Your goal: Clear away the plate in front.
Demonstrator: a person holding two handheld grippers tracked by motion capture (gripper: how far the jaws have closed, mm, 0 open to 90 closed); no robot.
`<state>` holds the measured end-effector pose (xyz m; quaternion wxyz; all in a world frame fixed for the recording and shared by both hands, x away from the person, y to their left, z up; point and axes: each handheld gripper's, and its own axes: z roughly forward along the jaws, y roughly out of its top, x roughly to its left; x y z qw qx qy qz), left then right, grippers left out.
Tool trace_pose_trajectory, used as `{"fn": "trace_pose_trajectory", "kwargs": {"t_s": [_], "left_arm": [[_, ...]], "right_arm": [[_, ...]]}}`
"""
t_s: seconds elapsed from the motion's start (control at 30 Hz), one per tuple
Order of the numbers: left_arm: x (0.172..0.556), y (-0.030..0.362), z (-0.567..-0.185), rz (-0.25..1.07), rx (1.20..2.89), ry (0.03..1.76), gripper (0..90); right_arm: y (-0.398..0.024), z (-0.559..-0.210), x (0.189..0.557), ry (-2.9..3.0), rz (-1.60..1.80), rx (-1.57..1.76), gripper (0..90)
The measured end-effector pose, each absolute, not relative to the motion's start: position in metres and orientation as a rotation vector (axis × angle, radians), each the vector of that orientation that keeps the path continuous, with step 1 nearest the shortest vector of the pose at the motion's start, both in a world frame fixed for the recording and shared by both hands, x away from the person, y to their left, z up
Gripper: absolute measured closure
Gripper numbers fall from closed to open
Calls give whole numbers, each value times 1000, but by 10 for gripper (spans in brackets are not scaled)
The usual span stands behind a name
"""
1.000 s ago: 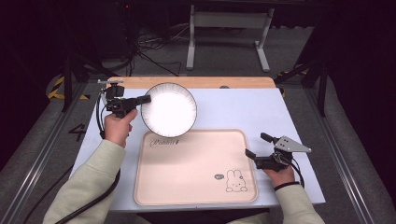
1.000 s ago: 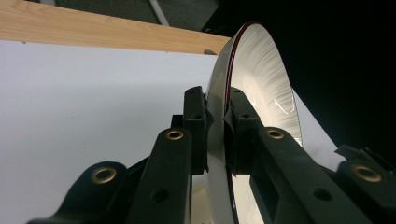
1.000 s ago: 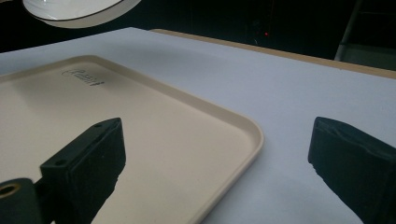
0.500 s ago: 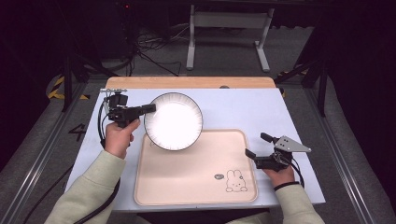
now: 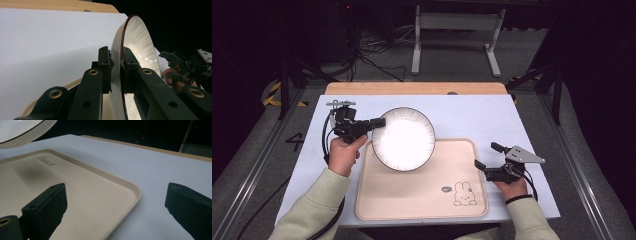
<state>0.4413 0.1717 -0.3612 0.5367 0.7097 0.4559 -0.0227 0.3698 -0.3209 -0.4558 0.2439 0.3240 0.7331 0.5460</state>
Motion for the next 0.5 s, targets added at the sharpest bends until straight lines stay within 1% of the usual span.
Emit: {"fn": "trace_pose_trajectory", "kwargs": {"t_s": [0.13, 0.33, 0.5], "left_arm": [[440, 172, -362, -52, 1693, 1079, 807], [438, 169, -363, -94, 1710, 1051, 810], [438, 159, -369, -141, 1746, 1032, 810]], "right_arm": [[-321, -456, 370, 2003, 1491, 883, 46], [-321, -456, 370, 2003, 1492, 881, 46], [-321, -456, 370, 2004, 1490, 878, 46]]}}
